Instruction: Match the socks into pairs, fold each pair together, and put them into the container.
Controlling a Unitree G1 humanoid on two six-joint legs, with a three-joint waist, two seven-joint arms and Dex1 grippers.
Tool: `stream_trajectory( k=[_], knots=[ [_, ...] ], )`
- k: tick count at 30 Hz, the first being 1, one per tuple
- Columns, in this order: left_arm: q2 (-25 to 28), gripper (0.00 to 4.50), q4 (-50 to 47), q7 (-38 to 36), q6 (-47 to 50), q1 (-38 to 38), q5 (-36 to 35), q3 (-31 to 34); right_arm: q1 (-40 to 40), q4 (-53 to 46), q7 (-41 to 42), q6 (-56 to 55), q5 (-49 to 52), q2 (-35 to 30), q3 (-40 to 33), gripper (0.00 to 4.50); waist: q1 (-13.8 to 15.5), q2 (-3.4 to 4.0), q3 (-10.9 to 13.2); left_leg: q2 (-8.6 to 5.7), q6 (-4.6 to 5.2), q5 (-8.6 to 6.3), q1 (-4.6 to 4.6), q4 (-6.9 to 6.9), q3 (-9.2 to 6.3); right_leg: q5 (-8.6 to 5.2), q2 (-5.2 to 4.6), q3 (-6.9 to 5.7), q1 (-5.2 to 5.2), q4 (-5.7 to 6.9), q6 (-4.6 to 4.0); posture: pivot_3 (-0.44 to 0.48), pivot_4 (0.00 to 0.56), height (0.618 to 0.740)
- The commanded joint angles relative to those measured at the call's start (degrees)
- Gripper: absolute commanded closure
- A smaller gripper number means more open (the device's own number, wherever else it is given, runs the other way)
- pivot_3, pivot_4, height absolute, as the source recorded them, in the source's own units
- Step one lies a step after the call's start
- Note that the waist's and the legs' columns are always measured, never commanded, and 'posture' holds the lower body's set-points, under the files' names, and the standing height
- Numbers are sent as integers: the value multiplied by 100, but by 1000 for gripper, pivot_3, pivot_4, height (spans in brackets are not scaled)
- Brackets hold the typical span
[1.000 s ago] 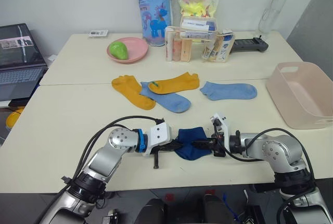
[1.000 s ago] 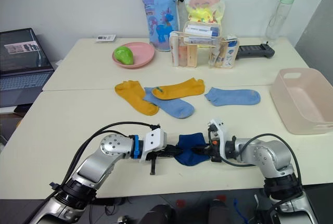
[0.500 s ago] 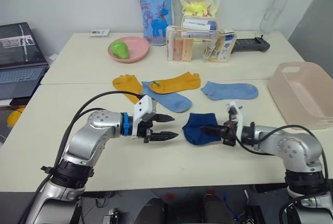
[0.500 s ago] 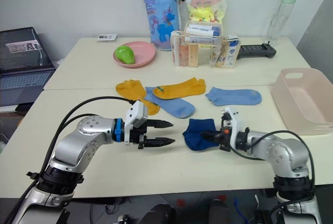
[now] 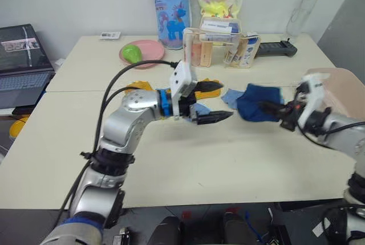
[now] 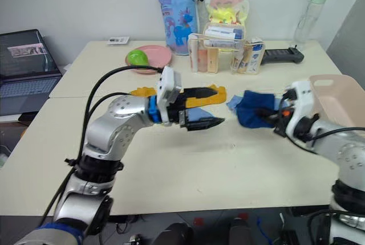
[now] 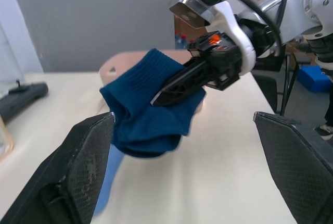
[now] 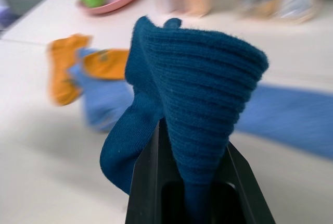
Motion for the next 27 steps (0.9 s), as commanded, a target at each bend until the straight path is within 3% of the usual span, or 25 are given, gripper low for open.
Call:
stream_trajectory(
  k=[1,4,8,14,20,27],
  knots=[
    [-212,48,131,89,-253,-318,121,-97,61,162,354,-694,-529,-779,-210,4500,-1,-1,1,0,0,0,-1,0,6,0,0,1,0,1,0,0,150,740],
    [-448,48,441,199,-471,-483,239,-112,303,498,650,-1339,-1124,-1495,-197,4500,-9,-1,1,6,1,0,1,-1,24,0,3,5,0,1,1,0,150,740],
    [-727,48,509,298,-561,-587,248,-150,980,1094,1127,-3129,-2536,-2459,160,4500,-17,-4,3,10,1,1,3,0,49,-1,8,11,0,4,2,0,150,740],
    [-1085,48,362,418,-511,-624,255,-320,1203,2899,1123,-5746,-4469,-3271,1064,4500,-27,-4,4,20,2,1,11,1,105,-2,9,25,0,9,5,0,150,740],
    [-1105,48,144,526,-438,-444,292,-438,474,4567,1103,-7301,-5866,-3317,2365,4500,-40,1,4,25,1,1,13,0,118,-2,9,35,-2,6,4,0,150,740],
    [-1052,48,-226,575,-234,-112,314,-642,-560,5684,1782,-8059,-6325,-2875,3091,4500,-59,6,6,27,0,2,16,0,126,-2,11,50,-5,3,5,0,150,740]
  ],
)
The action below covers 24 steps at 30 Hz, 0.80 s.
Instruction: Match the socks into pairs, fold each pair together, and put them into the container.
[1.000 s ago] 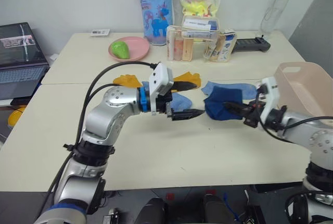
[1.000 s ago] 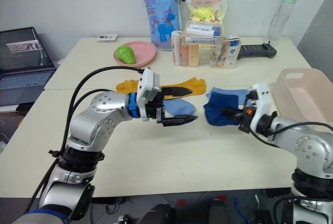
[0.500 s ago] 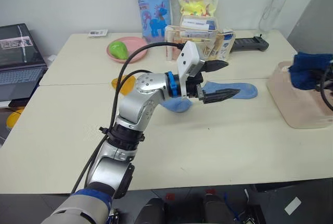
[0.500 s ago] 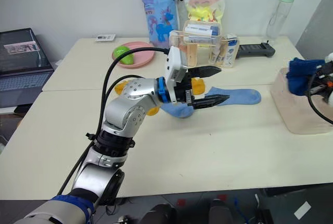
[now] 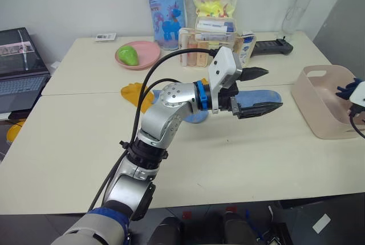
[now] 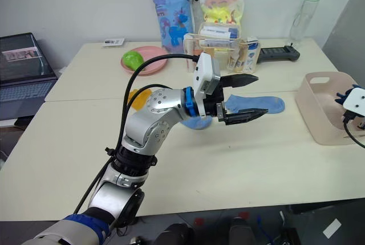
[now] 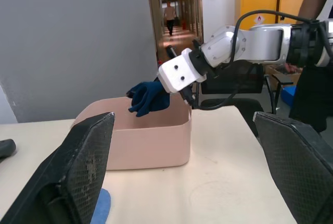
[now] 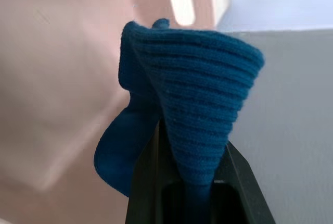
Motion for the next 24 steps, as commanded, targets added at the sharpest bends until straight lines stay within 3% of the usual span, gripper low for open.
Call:
stream_trajectory(
  k=[1,9,24],
  knots=[
    [25,48,-362,26,86,111,14,-170,-455,324,415,-389,-264,26,243,4500,2,1,0,-1,0,0,0,-1,0,0,1,0,0,0,0,0,150,740],
    [66,48,-426,122,147,121,2,-173,-608,347,944,-218,-184,131,192,4500,46,1,1,-4,0,0,-5,1,-5,0,-3,-5,0,-3,0,0,150,740],
    [120,48,-503,163,149,314,7,-199,-84,288,200,-469,-798,318,312,4500,45,3,0,-4,0,0,-3,3,-4,0,-3,-4,1,0,0,0,150,740]
  ],
)
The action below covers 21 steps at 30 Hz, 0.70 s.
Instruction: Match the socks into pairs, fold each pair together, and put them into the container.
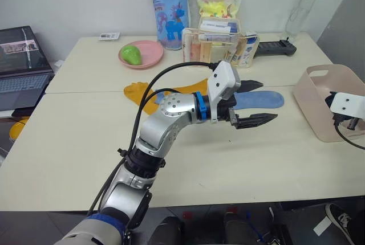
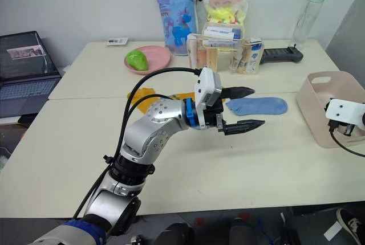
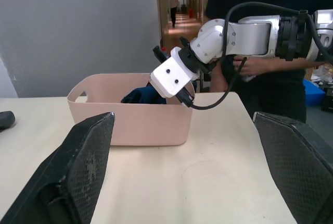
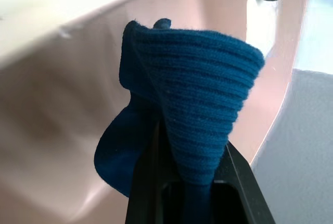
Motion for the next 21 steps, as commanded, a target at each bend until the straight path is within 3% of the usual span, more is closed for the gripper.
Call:
stream_trajectory(
  k=[1,9,21],
  knots=[
    [52,48,-307,-2,-48,37,-11,1,40,94,-163,-36,-32,44,-98,4500,-8,1,0,0,0,0,0,0,1,0,0,1,0,0,0,0,150,740],
    [151,48,-385,63,-48,160,-14,27,-31,220,-19,-13,41,23,-178,4500,-9,2,-1,0,0,0,0,0,1,0,0,2,-1,1,0,0,150,740],
    [259,0,-473,44,-14,254,-33,30,378,-345,241,361,367,-166,-533,416,-4,3,-2,0,0,0,0,0,1,0,0,1,0,2,0,0,150,740]
  ],
)
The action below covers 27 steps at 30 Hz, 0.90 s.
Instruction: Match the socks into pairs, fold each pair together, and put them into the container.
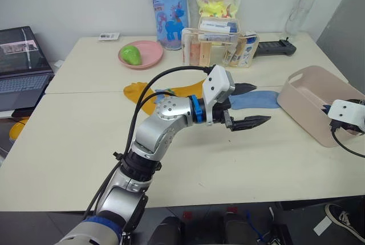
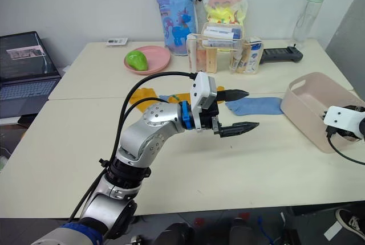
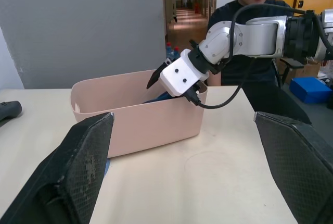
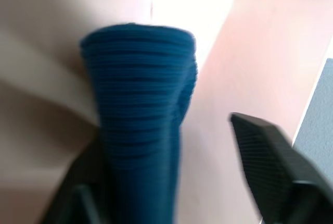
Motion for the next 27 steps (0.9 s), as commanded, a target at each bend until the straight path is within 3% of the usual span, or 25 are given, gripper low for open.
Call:
stream_trajectory(
  k=[1,8,16,21,23,27],
  knots=[
    [64,0,-297,-7,-12,29,-33,30,184,-385,137,191,176,-296,-381,104,8,0,0,0,0,0,0,0,-1,0,0,-1,0,0,0,0,150,740],
    [272,0,-221,-64,-23,91,-43,131,807,-1618,1110,1122,764,-771,-1017,12,1,9,-3,0,0,0,0,1,1,0,0,0,0,2,0,0,150,740],
    [317,0,10,-98,-206,24,2,177,706,-2382,2663,2091,1526,-1482,-1283,12,-1,10,-3,1,0,0,-1,1,-4,0,0,-5,2,0,0,0,150,740],
    [431,0,-48,-25,-234,201,-10,248,628,-2751,3683,2518,1918,-2287,-1457,12,9,29,1,0,0,0,-2,0,-2,0,-3,-6,2,-2,0,0,150,740],
    [468,0,-88,-3,-227,277,-21,263,413,-2903,3719,2705,2074,-2279,-1415,12,2,28,1,3,0,0,-1,-1,-4,0,-3,-8,2,-2,0,0,150,740],
    [685,0,-166,3,-223,484,11,371,-613,-3412,3429,3279,2388,-1583,-1086,12,-43,24,4,9,-1,-1,2,-1,1,0,-5,0,2,1,0,0,150,740]
  ],
)
